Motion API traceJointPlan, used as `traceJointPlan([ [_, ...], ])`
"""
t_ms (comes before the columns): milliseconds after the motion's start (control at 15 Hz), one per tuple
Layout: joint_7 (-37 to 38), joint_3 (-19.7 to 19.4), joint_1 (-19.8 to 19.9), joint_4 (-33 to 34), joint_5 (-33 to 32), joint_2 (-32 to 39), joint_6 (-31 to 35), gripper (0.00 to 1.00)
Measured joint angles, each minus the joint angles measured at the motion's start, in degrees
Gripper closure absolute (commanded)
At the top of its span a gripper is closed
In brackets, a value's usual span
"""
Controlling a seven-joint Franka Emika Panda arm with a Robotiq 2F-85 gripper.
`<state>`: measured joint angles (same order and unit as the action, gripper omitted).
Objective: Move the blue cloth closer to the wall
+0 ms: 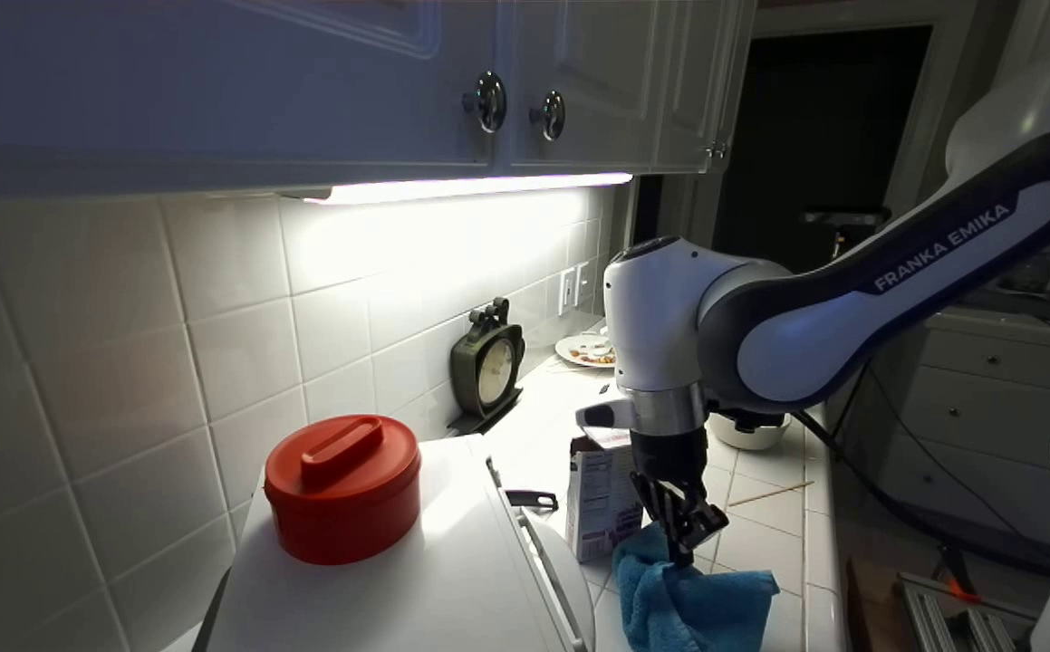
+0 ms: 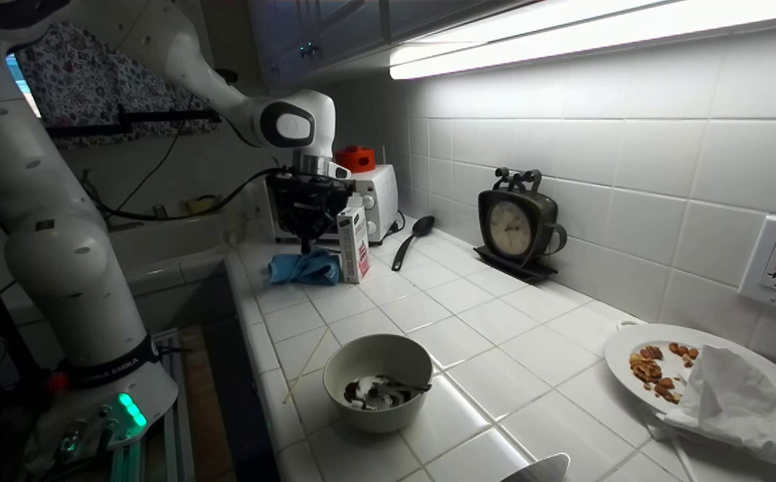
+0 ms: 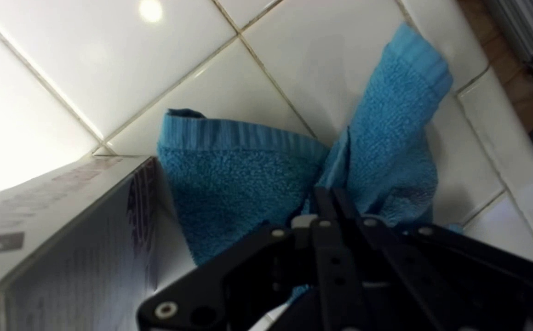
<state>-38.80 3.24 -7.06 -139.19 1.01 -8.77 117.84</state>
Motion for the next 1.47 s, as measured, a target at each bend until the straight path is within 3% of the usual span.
traceJointPlan([
  [333, 0.0, 0.0, 0.0, -0.1, 0.0, 1.8, 3.4, 0.44],
  [467, 0.0, 0.1, 0.0, -0.1, 0.0, 2.2, 4.0, 0.8],
  [533, 0.0, 0.1, 0.0, -0.1, 0.0, 2.3, 4.2, 0.82],
  [667, 0.0, 0.2, 0.0, -0.1, 0.0, 2.4, 4.3, 0.95],
  [867, 0.5, 0.2, 0.0, -0.1, 0.0, 2.5, 4.3, 1.0],
  [1133, 2.0, 0.2, 0.0, 0.0, 0.0, 2.5, 3.7, 0.97],
  [1467, 8.2, 0.2, 0.1, 2.7, 0.0, -0.8, -9.0, 0.97],
])
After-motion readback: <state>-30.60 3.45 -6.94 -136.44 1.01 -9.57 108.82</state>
